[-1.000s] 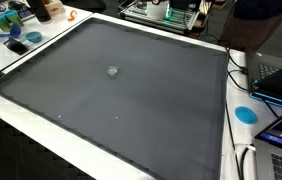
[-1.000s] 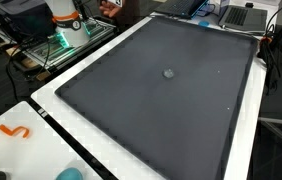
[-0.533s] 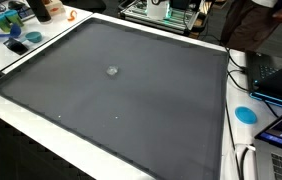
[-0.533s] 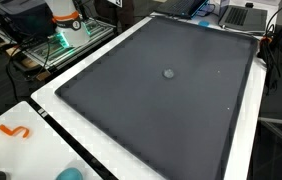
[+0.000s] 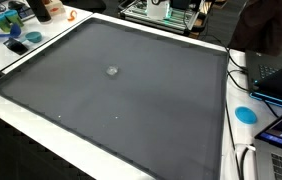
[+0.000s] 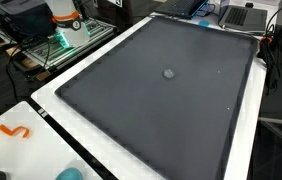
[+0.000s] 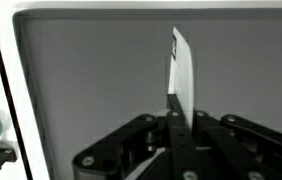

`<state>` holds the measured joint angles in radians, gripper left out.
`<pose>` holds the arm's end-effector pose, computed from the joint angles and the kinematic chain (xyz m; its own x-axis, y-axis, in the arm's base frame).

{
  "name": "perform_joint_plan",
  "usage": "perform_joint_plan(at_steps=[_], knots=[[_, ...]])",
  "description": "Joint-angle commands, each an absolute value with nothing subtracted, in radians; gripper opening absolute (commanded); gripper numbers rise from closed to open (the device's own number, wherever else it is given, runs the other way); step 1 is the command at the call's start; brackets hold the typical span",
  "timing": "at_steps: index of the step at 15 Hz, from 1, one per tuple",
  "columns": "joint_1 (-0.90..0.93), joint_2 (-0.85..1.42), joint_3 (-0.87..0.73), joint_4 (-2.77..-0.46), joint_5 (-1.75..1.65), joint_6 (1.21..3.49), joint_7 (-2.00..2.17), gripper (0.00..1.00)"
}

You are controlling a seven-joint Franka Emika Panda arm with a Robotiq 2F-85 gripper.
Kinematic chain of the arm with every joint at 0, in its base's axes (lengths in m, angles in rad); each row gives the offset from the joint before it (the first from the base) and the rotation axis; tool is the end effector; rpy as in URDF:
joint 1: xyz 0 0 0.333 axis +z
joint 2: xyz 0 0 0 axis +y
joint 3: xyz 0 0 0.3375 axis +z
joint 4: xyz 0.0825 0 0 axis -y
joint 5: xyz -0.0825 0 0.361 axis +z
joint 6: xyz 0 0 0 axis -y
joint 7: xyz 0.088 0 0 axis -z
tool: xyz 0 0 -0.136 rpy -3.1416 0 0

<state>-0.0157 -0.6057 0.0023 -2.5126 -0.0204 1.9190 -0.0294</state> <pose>0.3333 -0.0064 0.4813 0.9997 0.0226 0.0114 0.0223 -0.9995 0.0209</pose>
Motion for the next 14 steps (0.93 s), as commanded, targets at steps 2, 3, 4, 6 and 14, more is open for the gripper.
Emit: perform_joint_plan(at_steps=[2, 3, 4, 6, 14], knots=[[0.001, -0.584, 0.013, -2.502, -0.022, 1.929, -0.024, 0.01], [0.015, -0.549, 0.039, -2.486, -0.014, 1.947, 0.001, 0.01], [0.027, -0.522, 0.063, -2.475, -0.016, 1.972, 0.018, 0.01], [0.047, -0.445, 0.123, -2.436, -0.036, 2.028, 0.068, 0.01], [0.046, -0.08, 0.283, -2.17, -0.385, 2.089, 0.392, 0.01]])
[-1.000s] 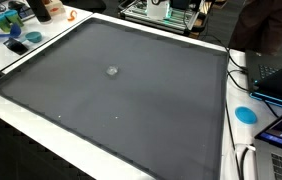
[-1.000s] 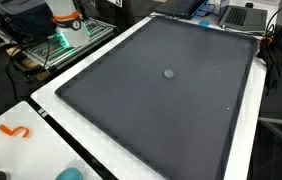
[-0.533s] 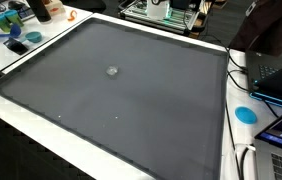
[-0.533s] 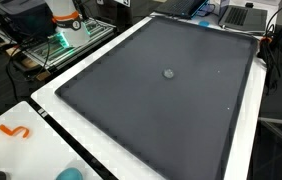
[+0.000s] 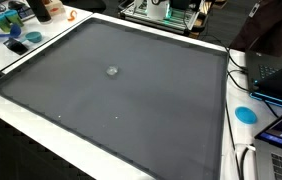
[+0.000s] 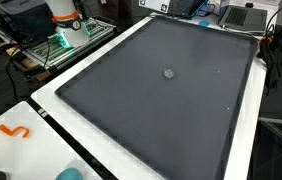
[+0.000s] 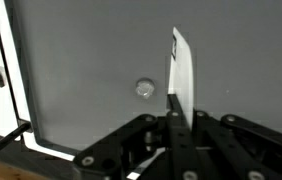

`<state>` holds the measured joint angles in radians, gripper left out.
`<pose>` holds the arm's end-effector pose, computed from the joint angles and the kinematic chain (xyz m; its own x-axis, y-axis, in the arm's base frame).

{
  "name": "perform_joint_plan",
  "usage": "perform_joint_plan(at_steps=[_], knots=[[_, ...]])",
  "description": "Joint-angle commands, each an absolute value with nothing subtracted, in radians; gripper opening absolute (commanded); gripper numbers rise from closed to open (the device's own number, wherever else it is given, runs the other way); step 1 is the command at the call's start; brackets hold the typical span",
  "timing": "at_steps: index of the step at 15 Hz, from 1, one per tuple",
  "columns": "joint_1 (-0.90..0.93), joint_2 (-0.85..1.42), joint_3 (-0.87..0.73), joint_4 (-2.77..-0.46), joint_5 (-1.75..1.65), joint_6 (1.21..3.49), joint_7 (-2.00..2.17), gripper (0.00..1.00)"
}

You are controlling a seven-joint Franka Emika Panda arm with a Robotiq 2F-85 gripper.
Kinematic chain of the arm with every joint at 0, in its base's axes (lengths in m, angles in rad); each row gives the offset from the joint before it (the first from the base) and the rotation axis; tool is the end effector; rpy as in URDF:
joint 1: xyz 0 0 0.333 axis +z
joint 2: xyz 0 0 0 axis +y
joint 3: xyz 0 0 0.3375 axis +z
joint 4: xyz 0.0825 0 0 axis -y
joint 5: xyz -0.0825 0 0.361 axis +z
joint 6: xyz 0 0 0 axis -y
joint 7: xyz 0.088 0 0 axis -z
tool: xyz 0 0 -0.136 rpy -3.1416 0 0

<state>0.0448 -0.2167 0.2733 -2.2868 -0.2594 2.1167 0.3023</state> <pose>0.4420 0.1305 0.4475 0.9831 0.1541 0.0985 0.1237 -0.9570 0.2625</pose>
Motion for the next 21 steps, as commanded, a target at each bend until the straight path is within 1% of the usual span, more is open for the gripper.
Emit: perform_joint_plan(at_steps=[1, 5, 11, 12, 19, 20, 21], knots=[[0.056, -0.042, 0.275, -2.136, -0.423, 2.082, 0.407, 0.01], [0.092, 0.088, 0.23, -2.014, -0.494, 2.082, 0.408, 0.01], [0.144, 0.218, 0.159, -1.883, -0.518, 2.119, 0.398, 0.01], [0.147, 0.173, 0.155, -1.927, -0.486, 2.116, 0.387, 0.04], [0.161, 0.215, 0.139, -1.882, -0.486, 2.116, 0.386, 0.04], [0.165, 0.229, 0.132, -1.878, -0.518, 2.127, 0.402, 0.01], [0.161, 0.24, 0.132, -1.879, -0.502, 2.163, 0.386, 0.01]])
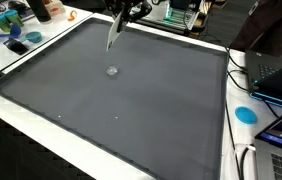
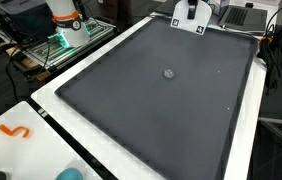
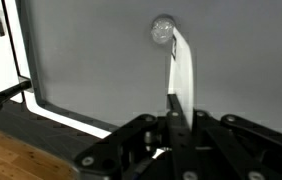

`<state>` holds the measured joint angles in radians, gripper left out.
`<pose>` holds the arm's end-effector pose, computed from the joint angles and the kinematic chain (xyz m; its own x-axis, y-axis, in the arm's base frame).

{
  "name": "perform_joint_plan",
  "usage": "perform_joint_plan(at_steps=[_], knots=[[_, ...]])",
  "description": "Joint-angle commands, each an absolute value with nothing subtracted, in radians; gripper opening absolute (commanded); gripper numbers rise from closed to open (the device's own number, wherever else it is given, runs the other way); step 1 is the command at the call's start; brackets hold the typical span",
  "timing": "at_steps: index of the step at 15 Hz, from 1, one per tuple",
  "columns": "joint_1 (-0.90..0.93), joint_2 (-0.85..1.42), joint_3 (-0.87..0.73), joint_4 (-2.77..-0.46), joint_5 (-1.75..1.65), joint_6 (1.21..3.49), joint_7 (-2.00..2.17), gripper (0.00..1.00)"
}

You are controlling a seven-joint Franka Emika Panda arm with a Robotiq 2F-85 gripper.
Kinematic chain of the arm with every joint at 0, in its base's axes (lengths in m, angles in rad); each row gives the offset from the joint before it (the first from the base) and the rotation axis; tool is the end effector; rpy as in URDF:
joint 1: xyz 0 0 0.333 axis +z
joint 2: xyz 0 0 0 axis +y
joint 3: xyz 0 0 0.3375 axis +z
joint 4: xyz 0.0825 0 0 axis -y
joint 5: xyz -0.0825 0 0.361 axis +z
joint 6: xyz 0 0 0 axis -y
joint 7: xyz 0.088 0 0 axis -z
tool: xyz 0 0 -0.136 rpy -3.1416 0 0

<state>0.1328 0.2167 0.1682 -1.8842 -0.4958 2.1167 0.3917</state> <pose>0.5848 0.1412 0.4068 0.9759 0.1818 0.1204 0.1276 -0.9240 0.3606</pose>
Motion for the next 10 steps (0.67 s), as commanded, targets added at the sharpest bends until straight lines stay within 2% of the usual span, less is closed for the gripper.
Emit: perform_joint_plan(at_steps=[1, 6, 10], knots=[[0.165, 0.244, 0.126, -1.883, -0.509, 2.19, 0.379, 0.01], [0.171, 0.263, 0.086, -1.924, -0.514, 2.361, 0.397, 0.01], [0.193, 0.305, 0.047, -1.919, -0.539, 2.368, 0.407, 0.01]])
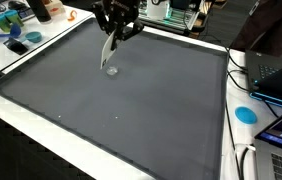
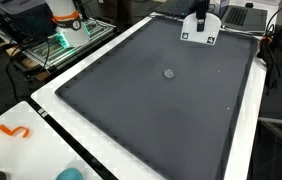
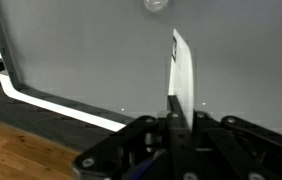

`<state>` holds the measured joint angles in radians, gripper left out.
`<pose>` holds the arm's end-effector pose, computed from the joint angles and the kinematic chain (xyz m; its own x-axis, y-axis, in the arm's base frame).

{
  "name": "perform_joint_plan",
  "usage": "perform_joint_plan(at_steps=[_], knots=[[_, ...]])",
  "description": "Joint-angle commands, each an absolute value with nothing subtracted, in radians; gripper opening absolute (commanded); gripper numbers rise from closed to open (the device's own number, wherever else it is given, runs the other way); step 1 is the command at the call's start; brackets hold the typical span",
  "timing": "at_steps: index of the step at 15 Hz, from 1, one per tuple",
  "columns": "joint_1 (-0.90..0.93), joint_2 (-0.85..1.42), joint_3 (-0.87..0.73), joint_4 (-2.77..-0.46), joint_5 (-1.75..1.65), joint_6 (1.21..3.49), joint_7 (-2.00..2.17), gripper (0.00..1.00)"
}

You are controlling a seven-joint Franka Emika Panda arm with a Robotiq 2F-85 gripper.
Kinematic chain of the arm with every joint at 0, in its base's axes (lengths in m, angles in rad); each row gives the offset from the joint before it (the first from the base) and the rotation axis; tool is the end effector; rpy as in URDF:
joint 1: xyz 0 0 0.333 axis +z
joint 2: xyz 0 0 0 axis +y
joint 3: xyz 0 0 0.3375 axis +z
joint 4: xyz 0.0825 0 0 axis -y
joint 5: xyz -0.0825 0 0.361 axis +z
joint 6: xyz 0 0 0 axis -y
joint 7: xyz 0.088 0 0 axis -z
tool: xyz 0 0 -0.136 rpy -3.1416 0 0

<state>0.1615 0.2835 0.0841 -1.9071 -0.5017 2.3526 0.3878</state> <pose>0.6125 0.1332 0.3750 0.9496 0.2106 0.2324 0.1342 -0.9426 0.3059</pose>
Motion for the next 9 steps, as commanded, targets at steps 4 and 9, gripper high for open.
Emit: perform_joint_plan(at_steps=[4, 9], knots=[[0.223, 0.356, 0.028, -1.891, -0.565, 2.322, 0.392, 0.01], [0.248, 0.401, 0.022, -1.833, -0.566, 2.276, 0.353, 0.01]])
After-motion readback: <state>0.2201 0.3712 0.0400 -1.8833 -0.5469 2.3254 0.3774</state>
